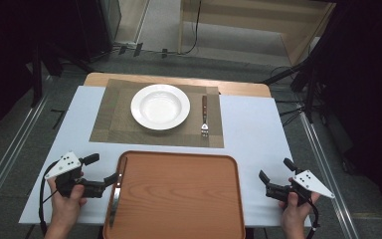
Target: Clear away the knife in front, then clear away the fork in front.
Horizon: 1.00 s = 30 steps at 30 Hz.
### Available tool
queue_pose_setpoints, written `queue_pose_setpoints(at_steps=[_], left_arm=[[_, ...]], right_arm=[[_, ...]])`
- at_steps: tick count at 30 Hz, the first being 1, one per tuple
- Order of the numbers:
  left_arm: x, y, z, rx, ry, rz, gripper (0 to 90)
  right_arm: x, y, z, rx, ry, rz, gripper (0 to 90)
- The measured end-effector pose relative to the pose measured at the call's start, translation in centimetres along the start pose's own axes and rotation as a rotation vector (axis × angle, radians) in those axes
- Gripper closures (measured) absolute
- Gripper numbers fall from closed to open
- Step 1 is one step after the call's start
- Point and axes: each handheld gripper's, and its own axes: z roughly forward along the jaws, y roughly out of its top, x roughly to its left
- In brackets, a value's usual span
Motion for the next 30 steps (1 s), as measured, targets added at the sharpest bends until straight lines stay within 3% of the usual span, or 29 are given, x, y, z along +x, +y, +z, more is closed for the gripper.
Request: queue_pose_setpoints(at_steps=[2, 3, 5, 9, 21, 30], left_arm=[[0.2, 0.0, -0.3, -0.009, -0.003, 0.001, 0.0], [0.3, -0.1, -0.5, -0.017, 0.025, 0.001, 0.0], [0.7, -0.2, -0.8, -0.028, 0.017, 0.0, 0.0], [1.1, -0.3, -1.2, -0.045, 0.048, 0.004, 0.0], [2.1, -0.6, -2.2, -0.093, 0.084, 0.005, 0.0], [3.4, -1.0, -2.5, -0.111, 0.119, 0.019, 0.0]], right_arm=[[0.0, 0.0, 0.0, 0.001, -0.002, 0.0, 0.0], [0.0, 0.0, 0.0, 0.0, -0.003, -0.001, 0.0], [0.0, 0.0, 0.0, 0.001, -0.004, -0.001, 0.0], [0.1, 0.0, 0.1, 0.004, -0.006, -0.004, 0.0], [0.2, 0.1, 0.1, 0.011, -0.014, -0.011, 0.0], [-0.2, 0.5, -0.2, 0.006, -0.01, 0.016, 0.0]])
